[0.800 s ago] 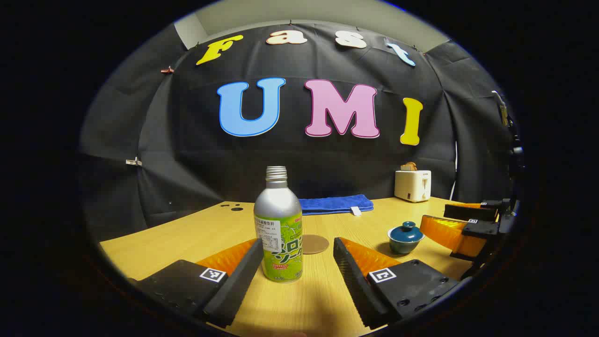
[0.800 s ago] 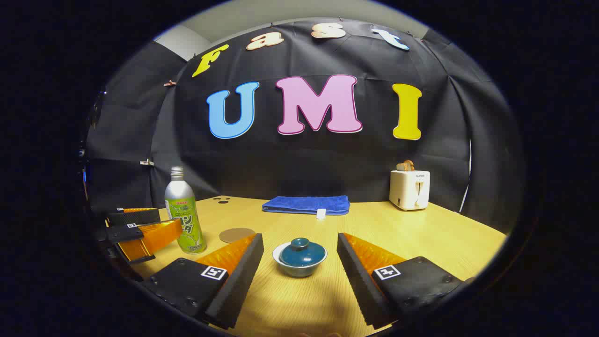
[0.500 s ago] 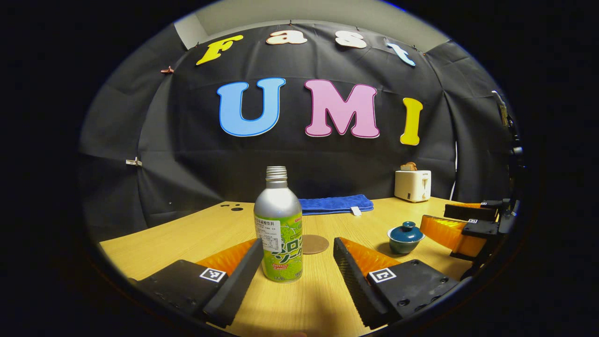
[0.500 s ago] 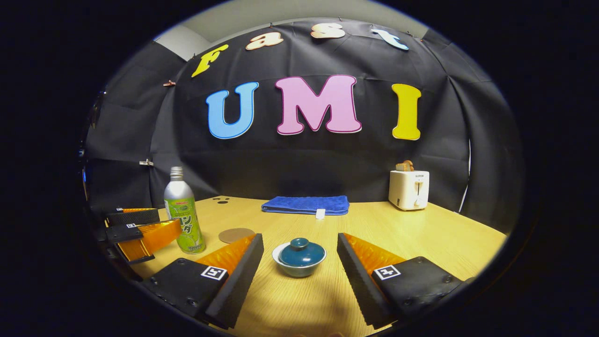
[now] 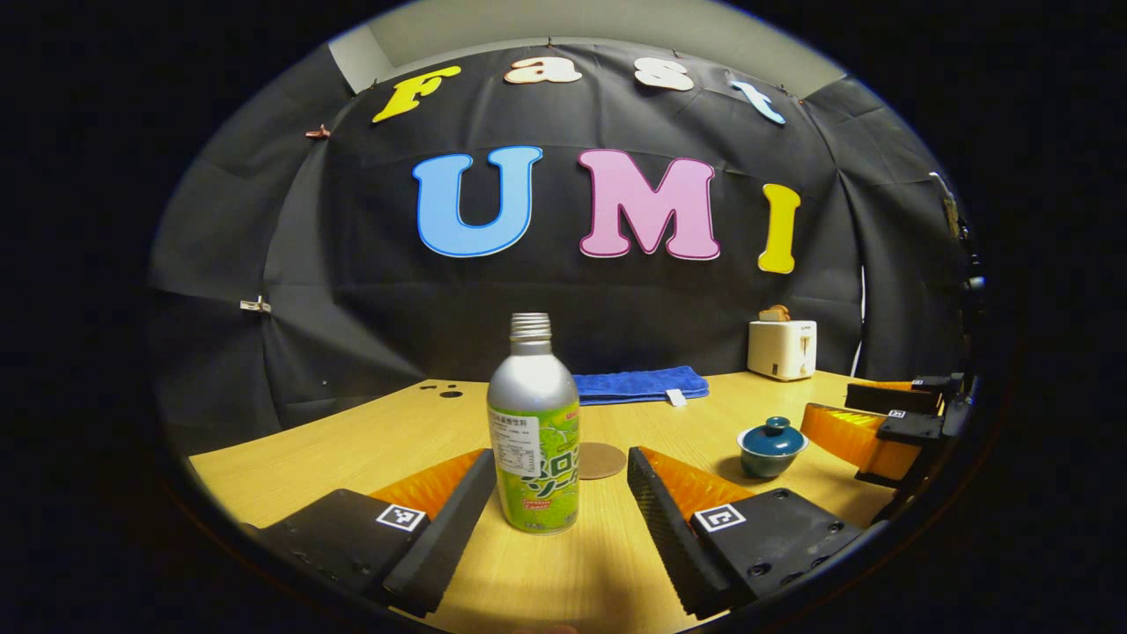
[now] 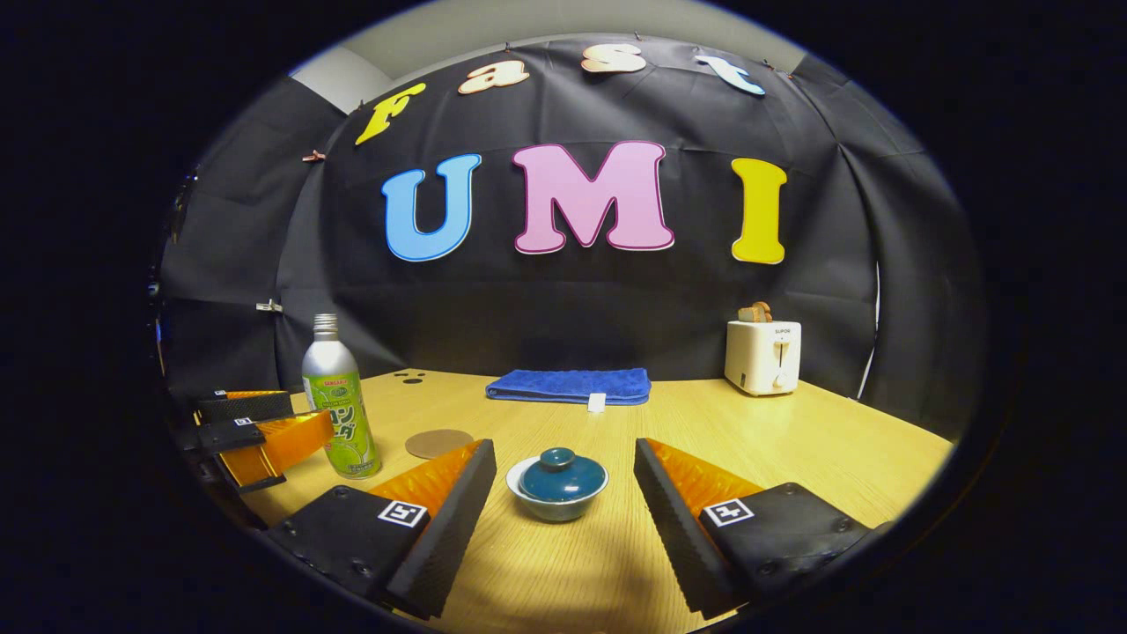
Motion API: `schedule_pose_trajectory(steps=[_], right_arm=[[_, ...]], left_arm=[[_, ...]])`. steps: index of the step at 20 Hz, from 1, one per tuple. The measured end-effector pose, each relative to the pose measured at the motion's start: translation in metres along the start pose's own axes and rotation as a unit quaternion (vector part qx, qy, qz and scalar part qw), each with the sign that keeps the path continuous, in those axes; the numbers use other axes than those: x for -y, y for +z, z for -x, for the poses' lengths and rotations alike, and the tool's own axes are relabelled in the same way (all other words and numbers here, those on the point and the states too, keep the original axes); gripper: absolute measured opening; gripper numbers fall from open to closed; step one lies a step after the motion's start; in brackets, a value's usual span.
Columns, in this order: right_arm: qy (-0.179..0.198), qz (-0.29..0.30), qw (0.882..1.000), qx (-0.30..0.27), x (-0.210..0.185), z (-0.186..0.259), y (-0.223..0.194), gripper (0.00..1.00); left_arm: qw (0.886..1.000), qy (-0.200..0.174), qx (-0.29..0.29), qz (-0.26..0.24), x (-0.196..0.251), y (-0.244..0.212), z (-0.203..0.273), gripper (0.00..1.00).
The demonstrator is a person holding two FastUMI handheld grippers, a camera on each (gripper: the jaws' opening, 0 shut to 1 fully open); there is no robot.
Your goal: Open the teacup lid with one hand, grasp the water bottle and pour water into the teacup with the other hand; after pouring, place the water bottle on the coaster and then close the teacup lid.
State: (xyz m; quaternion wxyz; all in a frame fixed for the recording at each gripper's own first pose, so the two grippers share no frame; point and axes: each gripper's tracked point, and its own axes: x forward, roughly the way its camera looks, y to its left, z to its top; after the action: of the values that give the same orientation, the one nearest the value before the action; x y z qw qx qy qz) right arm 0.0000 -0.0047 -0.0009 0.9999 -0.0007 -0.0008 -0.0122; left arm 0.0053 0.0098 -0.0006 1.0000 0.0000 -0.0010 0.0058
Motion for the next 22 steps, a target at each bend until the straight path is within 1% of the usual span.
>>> schedule_pose_trajectory(steps=[7, 11, 13, 16, 19, 21, 22], right_arm=[[-0.002, 0.000, 1.000, 0.000, 0.001, -0.001, 0.000, 0.98], [0.009, 0.004, 1.000, -0.005, -0.003, -0.009, -0.001, 0.98], [0.007, 0.027, 1.000, -0.009, 0.000, -0.018, -0.002, 0.98], [0.005, 0.069, 0.997, -0.021, 0.001, -0.036, -0.005, 0.98], [0.009, 0.092, 0.995, -0.047, 0.000, -0.051, -0.013, 0.98], [-0.003, 0.099, 0.993, -0.063, 0.011, -0.061, -0.017, 0.98], [-0.003, 0.094, 0.993, -0.074, 0.014, -0.064, -0.022, 0.98]], left_arm=[[1.000, 0.011, 0.000, 0.000, -0.018, 0.000, 0.000, 0.95], [1.000, 0.014, 0.001, 0.000, -0.026, 0.001, 0.000, 0.95], [1.000, 0.005, 0.001, 0.000, -0.022, 0.000, 0.000, 0.95], [1.000, 0.004, 0.001, 0.000, -0.024, 0.000, 0.000, 0.95], [1.000, 0.005, 0.001, 0.000, -0.024, -0.001, 0.000, 0.95], [1.000, 0.004, 0.001, 0.000, -0.024, 0.000, 0.000, 0.95], [1.000, 0.004, 0.001, 0.000, -0.024, -0.001, 0.000, 0.95]])
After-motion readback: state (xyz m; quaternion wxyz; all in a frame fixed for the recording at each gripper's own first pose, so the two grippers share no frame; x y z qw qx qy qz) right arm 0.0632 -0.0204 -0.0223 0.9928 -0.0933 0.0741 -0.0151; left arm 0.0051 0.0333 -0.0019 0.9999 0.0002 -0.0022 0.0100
